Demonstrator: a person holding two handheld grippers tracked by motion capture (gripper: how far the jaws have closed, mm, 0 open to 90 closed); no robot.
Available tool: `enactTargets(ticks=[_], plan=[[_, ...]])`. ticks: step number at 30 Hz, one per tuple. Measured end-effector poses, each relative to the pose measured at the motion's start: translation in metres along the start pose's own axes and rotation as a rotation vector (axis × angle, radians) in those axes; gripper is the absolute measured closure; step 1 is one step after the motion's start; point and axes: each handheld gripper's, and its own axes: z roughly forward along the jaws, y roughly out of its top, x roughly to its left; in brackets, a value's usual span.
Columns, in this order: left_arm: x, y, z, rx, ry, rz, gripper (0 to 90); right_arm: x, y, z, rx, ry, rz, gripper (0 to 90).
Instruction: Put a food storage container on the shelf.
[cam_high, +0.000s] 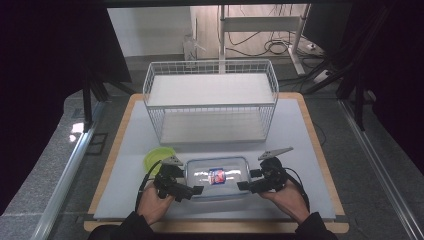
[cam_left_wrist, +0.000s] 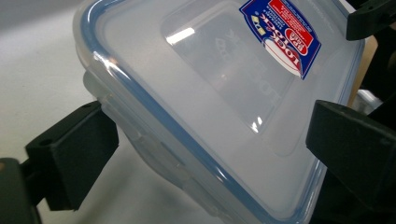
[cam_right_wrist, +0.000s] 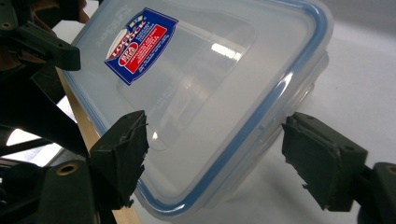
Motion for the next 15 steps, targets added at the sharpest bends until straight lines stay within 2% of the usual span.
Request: enactTargets(ticks=[3,5,7,10,12,14,15], plan=[[-0.003,-0.003,-0.003,-0.008,0.006,0.006,6.6,0.003,-0.003,-0.004,-0.003,-0.010,-0.013,28.3],[-0.008,-0.008,-0.007,-0.019,0.008,0.021,9.3,0.006,-0.009,-0.010,-0.020,-0.014,-0.017,36.1],[-0.009,-0.010,-0.009,-0.016,0.010,0.031,12.3,0.007,-0.010,-0.012,-0.027,-0.019,-0.018,38.5],[-0.022,-0.015,-0.015,0.011,0.051,0.128,12.0,0.014,-0.014,-0.019,-0.043,-0.042,-0.027,46.5],[-0.027,-0.016,-0.017,0.007,0.086,0.148,14.9,0.016,-0.016,-0.021,-0.048,-0.052,-0.032,49.0],[-0.027,-0.017,-0.020,-0.002,0.080,0.143,18.1,0.017,-0.017,-0.023,-0.054,-0.051,-0.025,51.3],[-0.025,-0.018,-0.022,-0.020,0.065,0.115,21.7,0.017,-0.018,-0.023,-0.056,-0.046,-0.017,52.2]])
